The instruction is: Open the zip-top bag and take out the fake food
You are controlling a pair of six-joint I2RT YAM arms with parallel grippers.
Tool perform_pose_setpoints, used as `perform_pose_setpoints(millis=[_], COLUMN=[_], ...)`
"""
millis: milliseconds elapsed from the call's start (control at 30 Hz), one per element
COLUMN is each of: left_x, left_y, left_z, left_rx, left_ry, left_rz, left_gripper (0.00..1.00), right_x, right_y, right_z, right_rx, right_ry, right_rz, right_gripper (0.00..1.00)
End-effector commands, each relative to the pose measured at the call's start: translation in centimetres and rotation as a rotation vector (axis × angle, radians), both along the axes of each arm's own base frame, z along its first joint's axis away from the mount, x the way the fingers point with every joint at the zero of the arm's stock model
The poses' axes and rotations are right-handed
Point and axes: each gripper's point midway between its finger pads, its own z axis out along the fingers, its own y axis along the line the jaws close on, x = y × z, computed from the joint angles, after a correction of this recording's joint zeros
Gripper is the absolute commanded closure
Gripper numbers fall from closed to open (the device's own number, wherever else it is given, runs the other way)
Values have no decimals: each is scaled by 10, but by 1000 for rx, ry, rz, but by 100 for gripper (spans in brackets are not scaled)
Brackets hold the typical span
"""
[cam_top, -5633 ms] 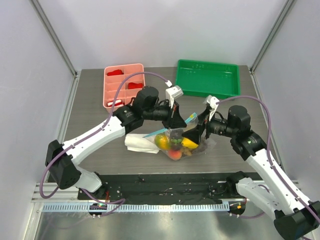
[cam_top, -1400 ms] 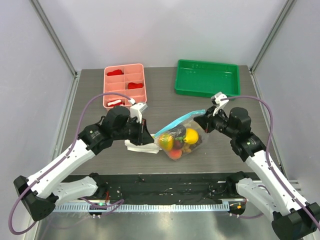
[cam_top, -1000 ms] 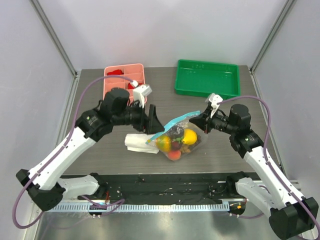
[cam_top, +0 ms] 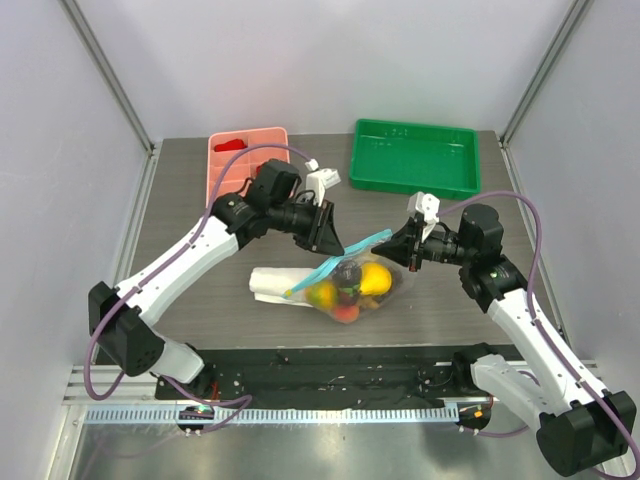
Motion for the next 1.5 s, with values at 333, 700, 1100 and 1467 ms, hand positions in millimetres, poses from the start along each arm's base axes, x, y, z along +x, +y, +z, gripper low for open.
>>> perform_pose_setpoints(millis=[333,700,1100,1467], left_x=[-3,13,33,48], left_y=[-16,-25,-41,-71], left_z=[5,48,85,48], left_rx=[-38,-91,-126,-103], left_ry=[-27,-146,-106,-25], left_rz=[-48,95,339,333], left_gripper=[84,100,100,100], right_x=[4,26,70,30], right_y=[-1,-16,-50,-100], right_z=[37,37,45,67], right_rx=[43,131,249,322], right_ry=[-103,-54,254,614], right_rz=[-10,-235,-639,-1001], right_gripper=[99,64,0,0])
